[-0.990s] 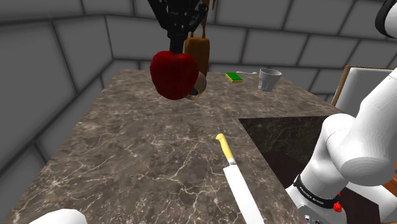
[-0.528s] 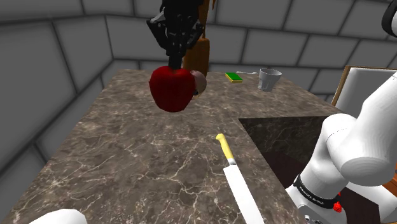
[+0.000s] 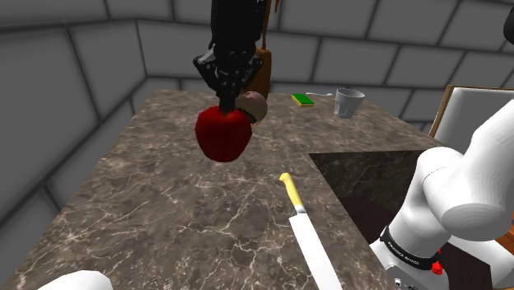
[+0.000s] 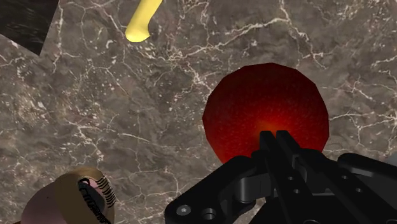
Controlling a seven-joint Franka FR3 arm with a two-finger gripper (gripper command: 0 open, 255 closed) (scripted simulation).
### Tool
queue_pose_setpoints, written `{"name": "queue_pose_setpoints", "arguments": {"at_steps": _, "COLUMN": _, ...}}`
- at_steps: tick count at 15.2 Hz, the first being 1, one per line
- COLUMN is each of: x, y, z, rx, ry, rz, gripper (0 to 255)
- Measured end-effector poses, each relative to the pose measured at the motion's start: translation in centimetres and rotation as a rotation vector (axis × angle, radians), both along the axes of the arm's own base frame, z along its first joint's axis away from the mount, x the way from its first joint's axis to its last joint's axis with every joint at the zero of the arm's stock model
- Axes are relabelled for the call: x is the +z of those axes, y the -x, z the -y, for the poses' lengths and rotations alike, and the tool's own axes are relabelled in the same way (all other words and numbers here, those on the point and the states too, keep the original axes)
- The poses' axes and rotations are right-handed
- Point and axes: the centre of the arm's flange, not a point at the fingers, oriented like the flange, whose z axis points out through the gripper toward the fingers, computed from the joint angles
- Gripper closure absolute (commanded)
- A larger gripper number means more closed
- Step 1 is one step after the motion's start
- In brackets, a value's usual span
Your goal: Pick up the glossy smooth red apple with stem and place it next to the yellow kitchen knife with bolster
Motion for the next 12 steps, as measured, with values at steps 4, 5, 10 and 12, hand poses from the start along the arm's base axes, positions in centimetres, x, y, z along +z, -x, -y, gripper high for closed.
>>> {"name": "queue_pose_setpoints", "arguments": {"at_steps": 4, "x": -2.2, "y": 0.0, "z": 0.0, "rx": 0.000, "ry": 0.000, "rz": 0.000, "gripper": 255}}
{"name": "queue_pose_setpoints", "arguments": {"at_steps": 5, "x": -2.8, "y": 0.0, "z": 0.0, "rx": 0.000, "ry": 0.000, "rz": 0.000, "gripper": 255}}
{"name": "queue_pose_setpoints", "arguments": {"at_steps": 10, "x": -5.3, "y": -0.1, "z": -0.1, "rx": 0.000, "ry": 0.000, "rz": 0.000, "gripper": 255}}
{"name": "queue_pose_setpoints", "arguments": {"at_steps": 12, "x": -6.4, "y": 0.0, "z": 0.0, "rx": 0.000, "ry": 0.000, "rz": 0.000, "gripper": 255}}
